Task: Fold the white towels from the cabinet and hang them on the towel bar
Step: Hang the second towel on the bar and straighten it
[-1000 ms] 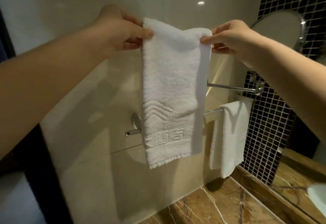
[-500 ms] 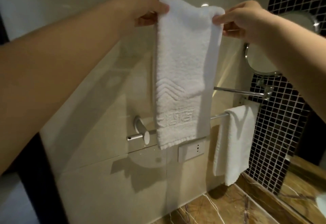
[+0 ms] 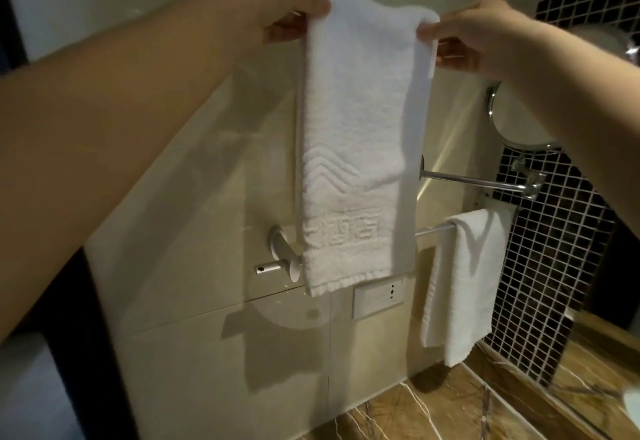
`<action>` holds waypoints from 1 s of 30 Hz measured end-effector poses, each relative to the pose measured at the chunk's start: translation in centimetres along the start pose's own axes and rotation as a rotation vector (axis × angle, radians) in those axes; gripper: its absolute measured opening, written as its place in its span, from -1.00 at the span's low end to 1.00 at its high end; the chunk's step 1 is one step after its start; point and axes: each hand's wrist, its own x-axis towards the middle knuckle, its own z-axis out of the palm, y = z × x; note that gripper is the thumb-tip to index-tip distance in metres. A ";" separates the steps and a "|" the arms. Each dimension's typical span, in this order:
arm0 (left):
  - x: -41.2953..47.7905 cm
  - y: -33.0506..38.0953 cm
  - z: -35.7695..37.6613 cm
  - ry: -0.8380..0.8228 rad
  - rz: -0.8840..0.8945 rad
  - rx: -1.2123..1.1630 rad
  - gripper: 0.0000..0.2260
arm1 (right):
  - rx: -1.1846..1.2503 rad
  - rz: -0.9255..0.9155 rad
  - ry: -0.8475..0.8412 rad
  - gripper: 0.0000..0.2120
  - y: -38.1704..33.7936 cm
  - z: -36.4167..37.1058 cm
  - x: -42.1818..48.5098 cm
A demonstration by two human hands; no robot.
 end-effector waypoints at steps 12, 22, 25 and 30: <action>-0.7 -2.9 0.3 0.050 -0.047 0.008 -0.73 | -0.060 0.046 -0.059 -0.86 2.8 0.1 -0.9; -1.9 -5.4 0.8 0.059 -0.088 -0.036 -0.75 | -0.046 0.074 -0.088 -0.76 5.0 0.3 -1.2; -2.2 -5.8 0.9 0.062 -0.092 -0.032 -0.76 | -0.051 0.069 -0.096 -0.82 5.5 0.3 -1.4; -2.7 -6.7 1.0 0.042 -0.100 -0.021 -0.78 | -0.069 0.069 -0.119 -0.84 6.6 0.4 -1.6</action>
